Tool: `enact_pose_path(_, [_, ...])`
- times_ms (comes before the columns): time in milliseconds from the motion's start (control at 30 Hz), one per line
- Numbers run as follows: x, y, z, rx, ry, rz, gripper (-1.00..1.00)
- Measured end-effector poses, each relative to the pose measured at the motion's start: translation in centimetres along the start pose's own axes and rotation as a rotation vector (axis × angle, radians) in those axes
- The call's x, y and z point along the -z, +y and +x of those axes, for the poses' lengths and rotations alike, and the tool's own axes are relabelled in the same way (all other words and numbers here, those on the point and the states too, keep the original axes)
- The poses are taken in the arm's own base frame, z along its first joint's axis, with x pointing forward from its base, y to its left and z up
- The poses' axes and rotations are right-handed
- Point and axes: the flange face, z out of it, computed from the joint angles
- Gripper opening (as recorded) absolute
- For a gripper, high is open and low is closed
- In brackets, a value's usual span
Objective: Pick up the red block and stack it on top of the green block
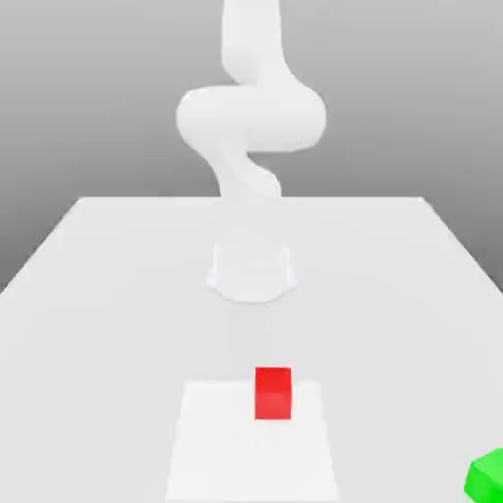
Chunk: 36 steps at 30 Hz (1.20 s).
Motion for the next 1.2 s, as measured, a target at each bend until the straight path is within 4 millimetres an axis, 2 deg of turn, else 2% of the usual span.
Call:
enact_pose_path(133, [-10.0,2.0,-3.1,-0.002,-0.103,-0.11,0.0])
enact_pose_path(300, [-20.3,6.7,-8.7,-0.006,-0.231,-0.244,0.0])
enact_pose_path(433, [-26.8,12.0,-14.5,-0.011,-0.34,-0.358,0.0])
enact_pose_path(567, [-31.6,18.9,-21.7,-0.018,-0.464,-0.485,0.0])
enact_pose_path(633, [-33.3,20.9,-23.8,-0.02,-0.489,-0.512,0.0])
enact_pose_path(800, [-36.6,23.4,-26.3,-0.02,-0.498,-0.521,0.0])
enact_pose_path(833, [-37.1,23.8,-26.6,-0.02,-0.498,-0.521,-1.0])
enact_pose_path(1067, [-37.2,23.8,-26.7,-0.02,-0.498,-0.521,-1.0])
enact_pose_path(1200, [-35.0,22.3,-25.2,-0.02,-0.497,-0.521,-1.0])
